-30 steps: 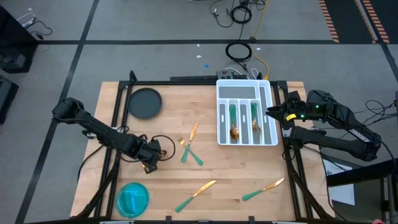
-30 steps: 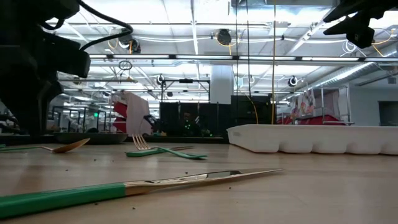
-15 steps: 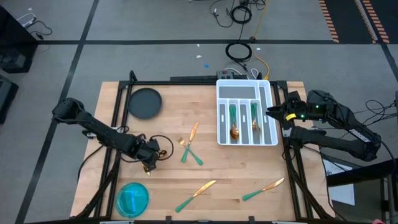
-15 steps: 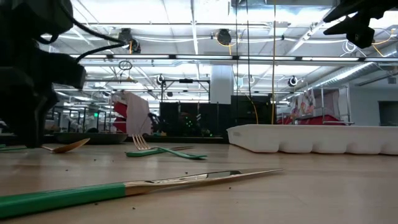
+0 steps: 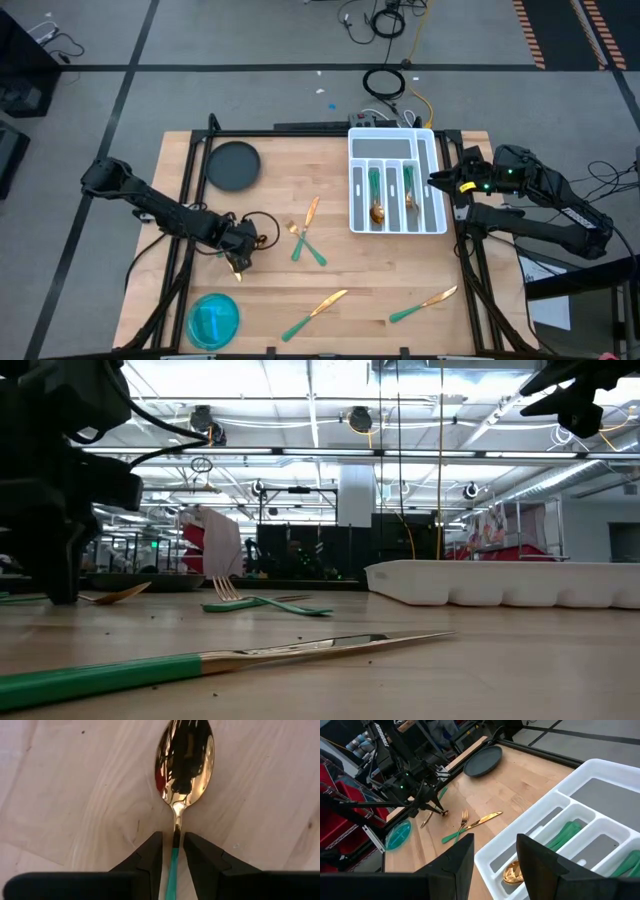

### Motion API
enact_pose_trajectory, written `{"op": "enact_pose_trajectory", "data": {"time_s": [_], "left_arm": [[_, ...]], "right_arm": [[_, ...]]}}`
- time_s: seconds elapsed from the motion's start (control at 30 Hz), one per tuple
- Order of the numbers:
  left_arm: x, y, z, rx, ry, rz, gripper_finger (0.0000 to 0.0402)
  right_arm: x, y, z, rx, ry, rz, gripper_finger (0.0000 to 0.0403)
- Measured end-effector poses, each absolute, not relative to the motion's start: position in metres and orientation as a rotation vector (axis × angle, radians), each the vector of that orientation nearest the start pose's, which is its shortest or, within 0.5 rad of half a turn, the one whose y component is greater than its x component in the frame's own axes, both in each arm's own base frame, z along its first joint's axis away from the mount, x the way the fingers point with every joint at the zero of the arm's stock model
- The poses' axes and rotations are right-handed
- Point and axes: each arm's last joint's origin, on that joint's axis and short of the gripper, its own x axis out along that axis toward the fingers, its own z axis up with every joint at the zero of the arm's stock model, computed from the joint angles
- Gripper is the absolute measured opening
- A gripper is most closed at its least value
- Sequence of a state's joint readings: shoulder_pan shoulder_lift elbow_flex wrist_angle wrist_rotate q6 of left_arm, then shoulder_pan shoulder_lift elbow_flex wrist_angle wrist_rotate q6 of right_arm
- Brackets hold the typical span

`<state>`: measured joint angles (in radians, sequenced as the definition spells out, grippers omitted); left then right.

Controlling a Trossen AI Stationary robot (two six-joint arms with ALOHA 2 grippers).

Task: Sort silverware
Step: Put the green spoon into the silverware tray

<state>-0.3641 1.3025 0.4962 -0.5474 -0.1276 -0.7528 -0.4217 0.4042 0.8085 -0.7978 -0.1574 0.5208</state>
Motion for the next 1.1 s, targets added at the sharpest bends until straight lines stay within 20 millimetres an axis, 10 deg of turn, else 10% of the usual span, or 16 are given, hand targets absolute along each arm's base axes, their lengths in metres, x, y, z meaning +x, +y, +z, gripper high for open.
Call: {"op": "enact_pose_trajectory", "data": {"time_s": [0.23, 1.1], "left_arm": [[0.174, -0.058, 0.127, -0.298, 1.300, 0.263, 0.0014], [0.211, -0.050, 0.165, -0.302, 1.098, 0.364, 0.0003]], "right_arm": [[0.064, -0.024, 0.322, 0.646, 0.298, -0.359, 0.0141], [0.064, -0.024, 0.323, 0.655, 0.282, -0.360, 0.0141]]}}
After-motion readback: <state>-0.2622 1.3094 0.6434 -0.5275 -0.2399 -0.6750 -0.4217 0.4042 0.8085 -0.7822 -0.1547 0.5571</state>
